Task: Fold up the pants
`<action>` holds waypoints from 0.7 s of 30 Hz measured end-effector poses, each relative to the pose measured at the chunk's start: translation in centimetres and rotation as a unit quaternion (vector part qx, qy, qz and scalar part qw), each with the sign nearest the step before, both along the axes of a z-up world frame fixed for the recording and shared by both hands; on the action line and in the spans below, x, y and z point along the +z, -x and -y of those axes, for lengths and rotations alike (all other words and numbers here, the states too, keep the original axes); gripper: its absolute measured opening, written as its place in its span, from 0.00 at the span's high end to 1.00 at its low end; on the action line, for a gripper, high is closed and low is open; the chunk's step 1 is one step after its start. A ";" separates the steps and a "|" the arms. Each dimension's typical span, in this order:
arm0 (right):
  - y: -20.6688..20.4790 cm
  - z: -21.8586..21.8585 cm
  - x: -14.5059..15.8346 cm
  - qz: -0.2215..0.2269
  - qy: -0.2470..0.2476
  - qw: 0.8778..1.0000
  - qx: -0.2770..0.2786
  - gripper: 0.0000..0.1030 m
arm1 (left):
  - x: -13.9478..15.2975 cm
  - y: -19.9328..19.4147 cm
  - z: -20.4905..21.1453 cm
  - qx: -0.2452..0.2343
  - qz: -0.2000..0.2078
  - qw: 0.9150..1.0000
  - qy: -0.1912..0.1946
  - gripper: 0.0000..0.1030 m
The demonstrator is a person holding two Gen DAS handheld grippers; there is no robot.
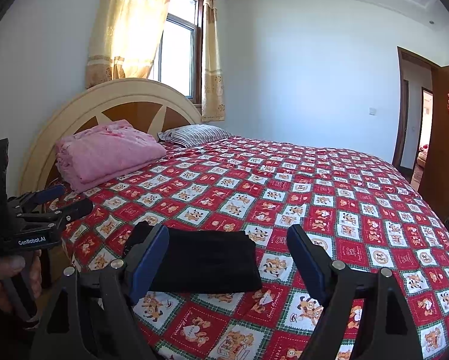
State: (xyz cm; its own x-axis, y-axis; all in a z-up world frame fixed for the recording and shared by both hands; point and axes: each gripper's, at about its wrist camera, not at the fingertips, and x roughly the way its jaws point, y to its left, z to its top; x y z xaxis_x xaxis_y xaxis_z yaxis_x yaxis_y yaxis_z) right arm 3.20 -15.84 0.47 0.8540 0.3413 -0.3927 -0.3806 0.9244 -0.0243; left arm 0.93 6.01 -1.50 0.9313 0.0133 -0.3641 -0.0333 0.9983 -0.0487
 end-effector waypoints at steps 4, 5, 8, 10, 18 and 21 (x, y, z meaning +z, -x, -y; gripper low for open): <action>0.0 -0.2 -0.2 -0.002 0.002 1.000 0.004 0.20 | 0.0 -0.1 0.1 0.002 -0.002 1.000 0.000 0.00; 0.0 -0.3 -0.2 -0.002 0.003 1.000 0.005 0.20 | 0.0 -0.1 0.1 0.002 -0.003 1.000 0.000 0.00; 0.1 -0.3 -0.2 0.001 0.004 1.000 0.005 0.20 | -0.1 -0.1 0.2 0.002 -0.003 1.000 0.002 0.00; 0.2 -0.3 -0.2 0.002 0.002 1.000 0.006 0.20 | -0.2 -0.2 0.2 0.001 -0.004 1.000 0.002 0.00; 0.0 -0.3 -0.3 -0.001 0.000 1.000 0.005 0.20 | -0.7 -0.4 0.3 0.000 -0.012 1.000 0.003 0.00; 0.0 -0.2 -0.3 0.000 0.000 1.000 0.007 0.20 | -0.7 -0.4 0.3 0.000 -0.011 1.000 0.003 0.00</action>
State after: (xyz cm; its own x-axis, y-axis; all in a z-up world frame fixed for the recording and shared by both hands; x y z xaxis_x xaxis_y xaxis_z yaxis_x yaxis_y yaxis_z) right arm 3.20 -15.60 0.20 0.8494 0.3530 -0.3923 -0.3931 0.9192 -0.0242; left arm 1.37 5.72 -2.22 0.9228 0.0112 -0.3851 -0.0350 0.9979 -0.0549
